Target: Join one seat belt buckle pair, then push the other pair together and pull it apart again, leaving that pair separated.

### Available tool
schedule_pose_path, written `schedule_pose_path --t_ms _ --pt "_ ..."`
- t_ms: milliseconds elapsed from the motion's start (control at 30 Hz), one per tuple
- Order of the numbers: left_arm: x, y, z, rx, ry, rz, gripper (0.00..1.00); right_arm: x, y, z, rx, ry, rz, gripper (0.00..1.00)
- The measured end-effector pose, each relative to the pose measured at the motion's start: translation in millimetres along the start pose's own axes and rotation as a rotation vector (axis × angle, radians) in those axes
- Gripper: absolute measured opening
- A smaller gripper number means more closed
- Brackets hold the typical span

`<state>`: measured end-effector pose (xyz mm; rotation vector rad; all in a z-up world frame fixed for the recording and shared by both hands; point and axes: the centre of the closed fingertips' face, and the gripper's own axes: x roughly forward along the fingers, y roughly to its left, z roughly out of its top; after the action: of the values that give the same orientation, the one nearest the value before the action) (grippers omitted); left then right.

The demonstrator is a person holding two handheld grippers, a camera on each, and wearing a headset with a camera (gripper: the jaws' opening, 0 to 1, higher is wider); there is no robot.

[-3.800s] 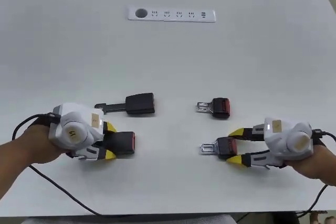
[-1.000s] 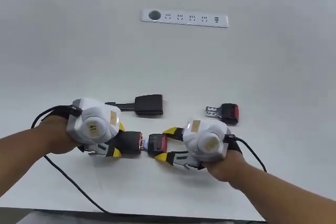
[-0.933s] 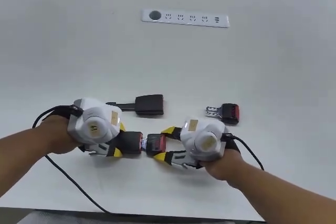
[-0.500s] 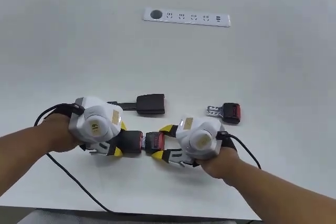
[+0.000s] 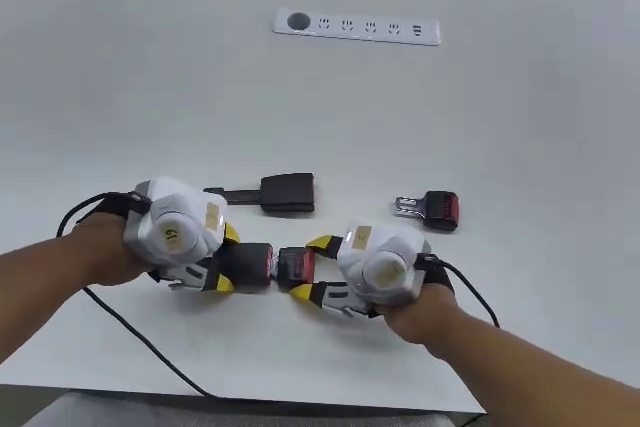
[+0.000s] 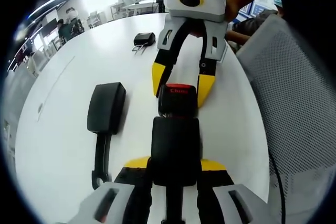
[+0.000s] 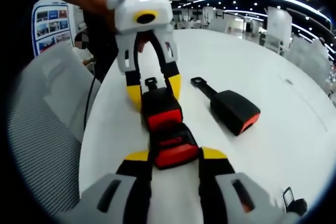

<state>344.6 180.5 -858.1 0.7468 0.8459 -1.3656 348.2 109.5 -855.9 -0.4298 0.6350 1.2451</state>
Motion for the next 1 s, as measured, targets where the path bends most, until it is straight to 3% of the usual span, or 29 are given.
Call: schedule_pose_path --t_ms 200,400,500,700,1000 --pt "-0.8 -1.7 4.0 0.004 -0.042 -0.014 0.33 0.2 0.0 -1.7 -0.058 0.009 0.010 0.33" --pt "-2.4 -3.2 7.1 -0.001 -0.079 -0.018 0.33 -0.6 0.2 -2.0 -0.053 -0.006 0.003 0.33" --pt "-2.7 -1.0 4.0 0.020 -0.080 -0.018 0.33 -0.5 -0.4 -2.4 -0.056 -0.008 0.004 0.33" --pt "-3.4 0.4 5.1 -0.011 -0.111 -0.020 0.33 -0.8 -0.4 -2.8 -0.052 -0.015 0.006 0.33" --pt "-3.3 0.3 6.9 0.001 -0.132 -0.028 0.33 -1.3 0.0 -3.2 -0.051 -0.030 0.011 0.32"
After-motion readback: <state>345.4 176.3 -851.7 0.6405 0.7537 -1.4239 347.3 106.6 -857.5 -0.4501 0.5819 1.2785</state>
